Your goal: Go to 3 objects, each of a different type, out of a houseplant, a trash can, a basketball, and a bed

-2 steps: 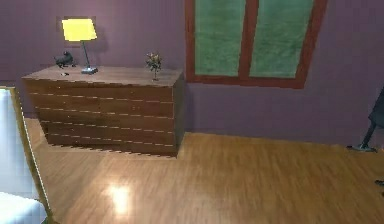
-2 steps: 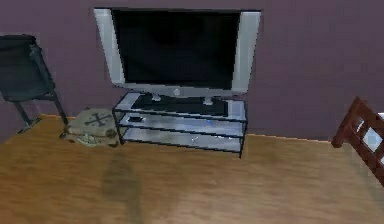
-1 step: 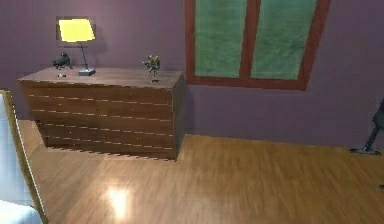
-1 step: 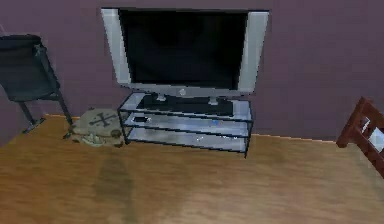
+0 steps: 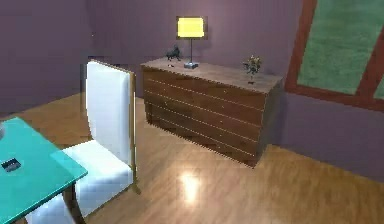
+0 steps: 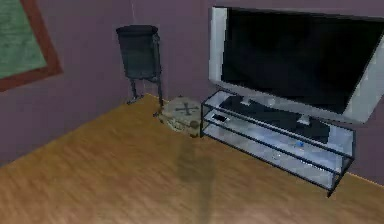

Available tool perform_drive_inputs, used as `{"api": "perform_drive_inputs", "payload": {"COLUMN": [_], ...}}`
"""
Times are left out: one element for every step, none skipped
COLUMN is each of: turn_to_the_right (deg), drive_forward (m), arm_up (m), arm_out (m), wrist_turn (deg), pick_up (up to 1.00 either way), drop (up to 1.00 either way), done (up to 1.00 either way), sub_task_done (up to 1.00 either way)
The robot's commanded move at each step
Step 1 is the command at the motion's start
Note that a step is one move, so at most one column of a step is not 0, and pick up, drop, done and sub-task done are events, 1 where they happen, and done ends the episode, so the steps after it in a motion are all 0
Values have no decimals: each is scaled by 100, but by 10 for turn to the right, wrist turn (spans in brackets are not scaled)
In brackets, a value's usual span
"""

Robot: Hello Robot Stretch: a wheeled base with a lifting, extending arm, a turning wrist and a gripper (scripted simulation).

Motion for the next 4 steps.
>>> {"api": "perform_drive_inputs", "payload": {"turn_to_the_right": [0,-150,-30,0], "drive_forward": [100,0,0,10], "arm_up": [0,0,0,0], "arm_out": [0,0,0,0], "wrist_turn": [0,0,0,0], "pick_up": [0,0,0,0], "drop": [0,0,0,0], "done": [0,0,0,0], "sub_task_done": [0,0,0,0]}}
